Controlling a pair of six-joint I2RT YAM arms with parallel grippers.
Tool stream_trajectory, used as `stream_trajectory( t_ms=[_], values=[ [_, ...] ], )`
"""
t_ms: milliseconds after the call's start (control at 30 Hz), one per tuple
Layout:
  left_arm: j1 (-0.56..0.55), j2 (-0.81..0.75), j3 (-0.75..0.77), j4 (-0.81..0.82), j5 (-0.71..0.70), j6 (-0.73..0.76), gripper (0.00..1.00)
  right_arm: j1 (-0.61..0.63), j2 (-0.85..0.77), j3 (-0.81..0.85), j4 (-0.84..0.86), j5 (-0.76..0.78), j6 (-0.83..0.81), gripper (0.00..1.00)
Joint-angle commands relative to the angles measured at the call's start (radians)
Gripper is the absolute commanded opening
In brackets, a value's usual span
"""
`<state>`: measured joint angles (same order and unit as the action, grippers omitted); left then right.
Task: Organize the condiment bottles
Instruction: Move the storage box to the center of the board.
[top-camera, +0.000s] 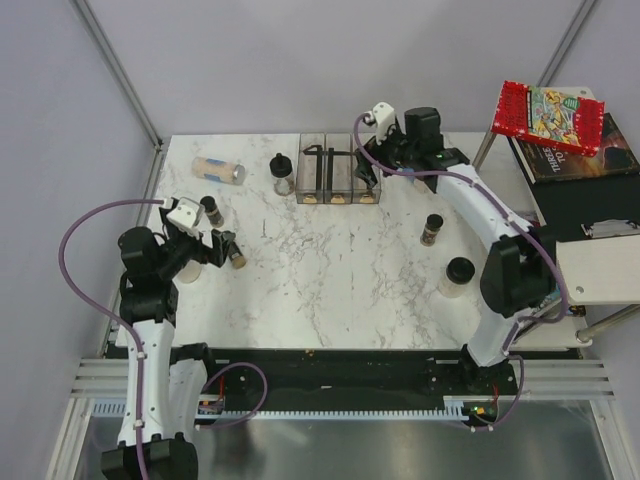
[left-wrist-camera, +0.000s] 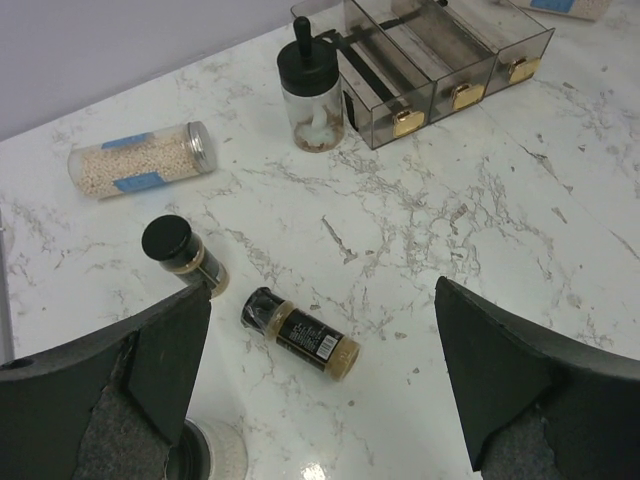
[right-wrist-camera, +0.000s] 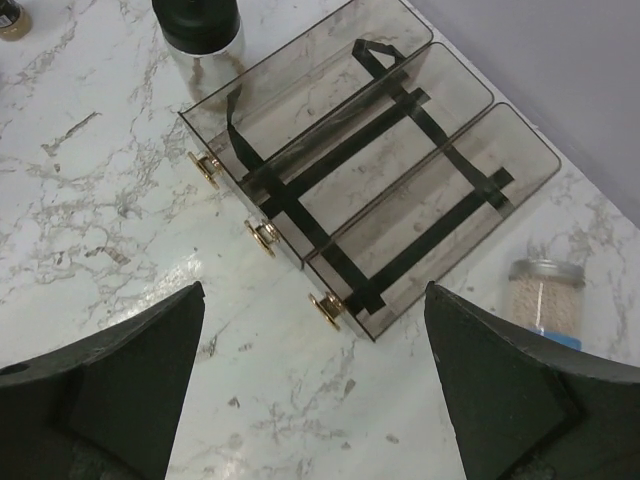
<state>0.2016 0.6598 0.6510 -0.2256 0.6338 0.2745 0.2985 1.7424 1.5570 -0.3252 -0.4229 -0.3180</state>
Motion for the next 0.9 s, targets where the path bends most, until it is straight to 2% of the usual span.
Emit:
stream_trajectory(
  t_ms=[0,133,333,533,867],
  values=[
    [0.005,0.021,-0.016,0.046,0.034,0.026,0.99,0.033,0.15,0.164,0.041,0.142,0.083,0.98],
    [0.009,0.04,-0.017,0.043,0.035,0.034,1.0,0.037,0.311,0.261,0.067,0.179,0.143,0.98],
    [0.009,0.073,-0.017,0.037,0.063,0.045,1.0,0.044,0.468,0.386,0.02,0.188,0.168,0.98],
    [0.01,0.09,-0.007,0.017,0.072,0.06,1.0,0.048,0.526,0.387,0.018,0.156,0.194,0.98],
    [0.009,0.087,-0.007,0.003,0.089,0.071,0.99,0.074,0.554,0.348,0.014,0.202,0.189,0.98]
  ],
)
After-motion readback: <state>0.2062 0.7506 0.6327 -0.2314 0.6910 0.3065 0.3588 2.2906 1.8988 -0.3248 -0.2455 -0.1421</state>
